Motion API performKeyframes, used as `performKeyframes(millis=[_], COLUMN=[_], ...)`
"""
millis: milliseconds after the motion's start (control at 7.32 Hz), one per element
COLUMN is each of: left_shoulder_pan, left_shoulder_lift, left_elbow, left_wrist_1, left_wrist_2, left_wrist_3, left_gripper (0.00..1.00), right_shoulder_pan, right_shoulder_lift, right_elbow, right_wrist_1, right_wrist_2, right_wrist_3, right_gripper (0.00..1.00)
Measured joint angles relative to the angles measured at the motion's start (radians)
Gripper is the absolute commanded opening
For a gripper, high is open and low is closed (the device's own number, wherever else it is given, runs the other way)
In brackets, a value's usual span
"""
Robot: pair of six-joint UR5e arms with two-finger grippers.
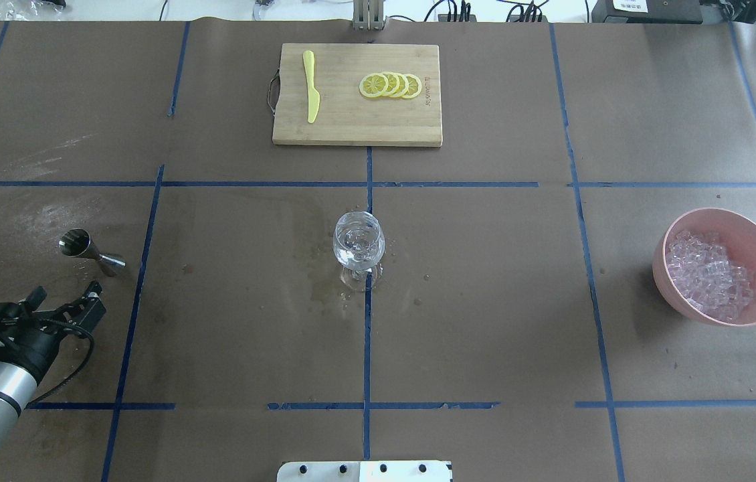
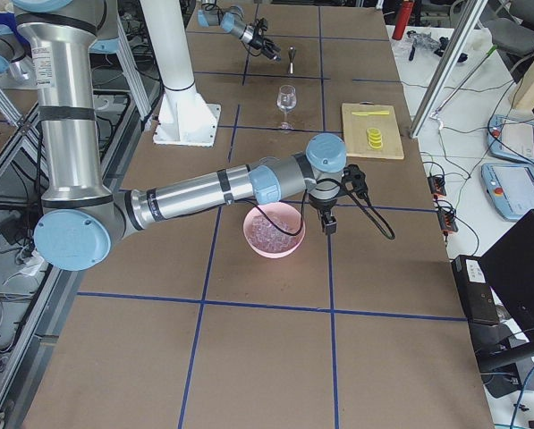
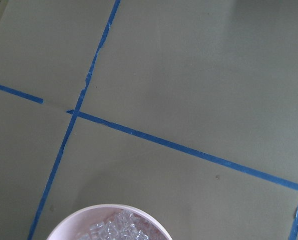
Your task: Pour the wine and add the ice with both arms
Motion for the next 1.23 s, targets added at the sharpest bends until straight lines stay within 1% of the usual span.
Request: performKeyframes(millis=[273,547,683,820,957,1230], left_shoulder_pan=[0.008,0.009,0.009,0.008,0.007,0.006], left_shoulder_lift=[-0.021,-0.058,-0.093,-0.131,-0.149,-0.156], left_elbow=[0.023,0.056,0.097,0.143,0.167,0.185], left_wrist_1=[0.004,0.012,0.012,0.012,0.012,0.012], left_wrist_2=[0.019,0.069,0.111,0.145,0.161,0.183], left_wrist_3=[0.015,0.056,0.066,0.070,0.074,0.097], left_gripper=[0.97,0.97,0.97,0.93,0.93,0.92], right_shoulder_pan=[0.000,0.000,0.000,0.000,0.000,0.001], right_shoulder_lift=[0.001,0.000,0.001,0.002,0.003,0.001], right_elbow=[0.001,0.010,0.013,0.015,0.016,0.024], right_wrist_1=[0.000,0.000,0.000,0.000,0.000,0.000], right_wrist_2=[0.000,0.000,0.000,0.000,0.000,0.000], right_wrist_3=[0.000,0.000,0.000,0.000,0.000,0.000], right_gripper=[1.00,1.00,1.00,1.00,1.00,1.00])
